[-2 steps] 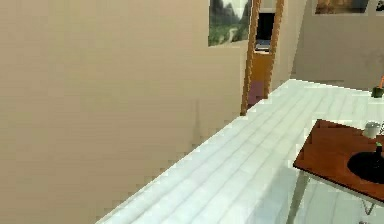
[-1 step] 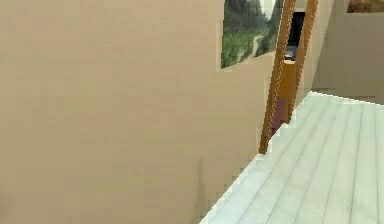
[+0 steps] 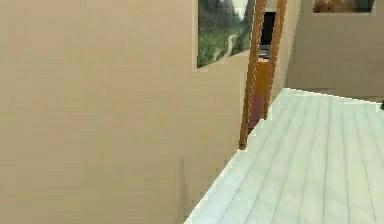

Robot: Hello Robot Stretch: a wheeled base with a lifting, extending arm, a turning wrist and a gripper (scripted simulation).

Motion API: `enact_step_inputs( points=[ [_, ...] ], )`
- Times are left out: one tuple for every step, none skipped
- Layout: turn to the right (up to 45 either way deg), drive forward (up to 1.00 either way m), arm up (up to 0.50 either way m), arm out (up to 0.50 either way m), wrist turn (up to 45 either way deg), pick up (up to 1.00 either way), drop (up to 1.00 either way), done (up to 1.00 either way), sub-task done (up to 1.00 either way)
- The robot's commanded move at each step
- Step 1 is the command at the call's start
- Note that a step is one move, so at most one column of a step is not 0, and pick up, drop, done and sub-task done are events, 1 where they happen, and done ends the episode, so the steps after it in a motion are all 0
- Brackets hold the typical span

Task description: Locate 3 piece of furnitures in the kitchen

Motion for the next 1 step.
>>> enact_step_inputs(
  points=[
    [0.0, 0.25, 0.0, 0.0, 0.0, 0.0, 0.0, 0.0, 0.0]
  ],
)
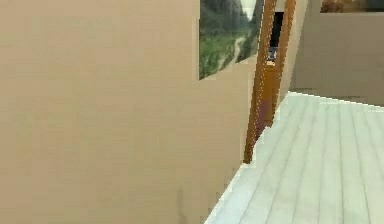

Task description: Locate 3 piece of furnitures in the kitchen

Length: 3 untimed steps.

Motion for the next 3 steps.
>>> enact_step_inputs(
  points=[
    [45.0, 0.0, 0.0, 0.0, 0.0, 0.0, 0.0, 0.0, 0.0],
    [45.0, 0.0, 0.0, 0.0, 0.0, 0.0, 0.0, 0.0, 0.0],
    [27.0, 0.0, 0.0, 0.0, 0.0, 0.0, 0.0, 0.0, 0.0]
  ],
)
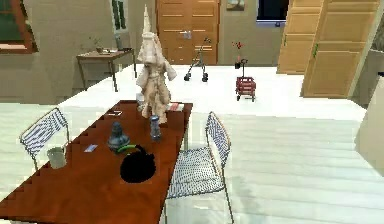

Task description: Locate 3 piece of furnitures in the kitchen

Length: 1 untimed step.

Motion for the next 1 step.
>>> enact_step_inputs(
  points=[
    [0.0, 0.0, 0.0, 0.0, 0.0, 0.0, 0.0, 1.0, 0.0]
  ],
)
